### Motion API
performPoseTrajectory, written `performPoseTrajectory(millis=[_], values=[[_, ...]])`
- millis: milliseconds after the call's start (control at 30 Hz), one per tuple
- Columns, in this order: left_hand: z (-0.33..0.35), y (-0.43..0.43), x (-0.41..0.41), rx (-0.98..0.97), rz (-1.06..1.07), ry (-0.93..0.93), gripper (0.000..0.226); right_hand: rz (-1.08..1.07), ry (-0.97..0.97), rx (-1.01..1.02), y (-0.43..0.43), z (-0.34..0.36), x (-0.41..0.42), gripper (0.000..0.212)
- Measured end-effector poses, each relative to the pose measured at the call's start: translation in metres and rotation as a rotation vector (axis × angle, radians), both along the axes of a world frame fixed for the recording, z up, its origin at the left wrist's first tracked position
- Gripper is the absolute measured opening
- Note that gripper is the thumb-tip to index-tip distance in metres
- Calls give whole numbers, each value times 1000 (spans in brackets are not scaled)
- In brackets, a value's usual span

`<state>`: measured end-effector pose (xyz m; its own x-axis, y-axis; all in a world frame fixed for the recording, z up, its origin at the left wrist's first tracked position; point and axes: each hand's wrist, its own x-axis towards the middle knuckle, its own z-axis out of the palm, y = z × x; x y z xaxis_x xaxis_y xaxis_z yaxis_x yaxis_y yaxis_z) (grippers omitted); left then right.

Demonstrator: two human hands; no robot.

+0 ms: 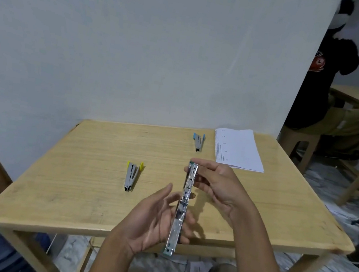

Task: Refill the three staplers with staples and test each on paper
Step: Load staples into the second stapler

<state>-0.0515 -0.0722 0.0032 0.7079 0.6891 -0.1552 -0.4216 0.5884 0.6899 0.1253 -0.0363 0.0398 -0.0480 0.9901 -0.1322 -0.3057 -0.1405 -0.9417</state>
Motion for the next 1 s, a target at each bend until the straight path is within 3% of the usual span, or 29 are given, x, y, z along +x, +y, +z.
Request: performPoseTrajectory(millis=[67,167,267,400,667,833,1000], values=[[6,1,13,22,155,112,37,-30,-113,57,-4,-2,-10,20],[7,4,26,-23,297,69,34,-170,-327,228,-13,-14,-24,13],[0,6,27,-37,339,109,46,-231,-550,356,-23,-28,-31,14],[-5,5,30,-20,351,156,45,-191,-688,466,-32,-35,-31,18],[3,1,27,29,380,255,32,-160,-779,483,-32,-31,-31,15],[5,-3,30,5,445,248,50,-144,-805,502,-41,-31,-35,8],[0,-1,27,-64,489,187,32,-178,-787,596,-46,-36,-32,6]])
